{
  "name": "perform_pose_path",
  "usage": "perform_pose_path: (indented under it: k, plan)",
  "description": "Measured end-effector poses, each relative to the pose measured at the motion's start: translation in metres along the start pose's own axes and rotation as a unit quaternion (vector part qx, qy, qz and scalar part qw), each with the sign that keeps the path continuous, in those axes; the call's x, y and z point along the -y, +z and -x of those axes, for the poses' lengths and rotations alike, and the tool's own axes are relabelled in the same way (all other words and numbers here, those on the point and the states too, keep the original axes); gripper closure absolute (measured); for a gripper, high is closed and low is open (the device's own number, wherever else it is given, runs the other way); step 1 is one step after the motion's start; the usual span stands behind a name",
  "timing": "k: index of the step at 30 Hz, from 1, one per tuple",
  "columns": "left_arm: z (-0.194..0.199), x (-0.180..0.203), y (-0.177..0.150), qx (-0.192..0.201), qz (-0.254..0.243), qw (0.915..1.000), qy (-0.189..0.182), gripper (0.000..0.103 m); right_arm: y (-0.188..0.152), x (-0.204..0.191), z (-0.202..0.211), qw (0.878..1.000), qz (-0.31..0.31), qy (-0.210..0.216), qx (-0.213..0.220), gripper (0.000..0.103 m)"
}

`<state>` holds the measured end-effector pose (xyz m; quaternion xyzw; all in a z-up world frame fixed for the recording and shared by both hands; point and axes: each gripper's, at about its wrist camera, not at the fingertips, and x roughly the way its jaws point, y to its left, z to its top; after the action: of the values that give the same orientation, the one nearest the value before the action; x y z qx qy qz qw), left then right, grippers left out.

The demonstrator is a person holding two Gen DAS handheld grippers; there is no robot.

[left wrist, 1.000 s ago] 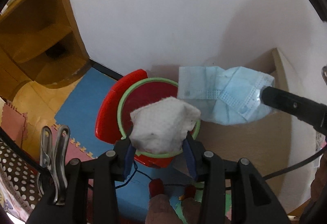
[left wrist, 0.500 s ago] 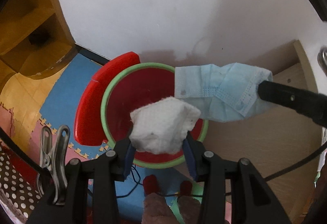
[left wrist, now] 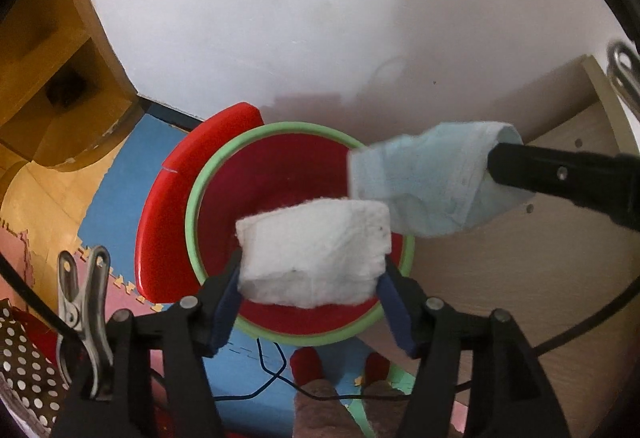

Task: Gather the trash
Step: 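Open the left tool to drop the tissue while right tool releases the mask, then move both open tools away from the bucket toward the table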

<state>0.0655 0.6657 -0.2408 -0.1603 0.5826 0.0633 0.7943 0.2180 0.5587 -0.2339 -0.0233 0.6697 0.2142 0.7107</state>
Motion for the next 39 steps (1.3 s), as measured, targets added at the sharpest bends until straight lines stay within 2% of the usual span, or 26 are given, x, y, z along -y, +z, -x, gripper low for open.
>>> perform_pose_path:
  k: [4, 13, 27, 39]
  plan:
    - [-0.001, -0.001, -0.001, -0.003, 0.005, 1.0, -0.001, 0.037, -0.002, 0.001, 0.001, 1.0, 0.0, 0.004, 0.004, 0.085]
    - [0.002, -0.001, -0.001, 0.001, 0.006, 1.0, -0.006, 0.026, -0.004, 0.001, 0.01, 1.0, -0.005, 0.015, 0.016, 0.084]
    - [0.008, 0.002, 0.0, -0.001, -0.01, 0.9999, 0.006, 0.024, -0.007, 0.001, 0.021, 0.999, -0.01, 0.026, 0.031, 0.084]
    - [0.045, 0.004, -0.008, 0.021, 0.002, 0.9997, 0.01, 0.024, -0.023, -0.006, 0.052, 0.997, -0.016, 0.04, 0.062, 0.084]
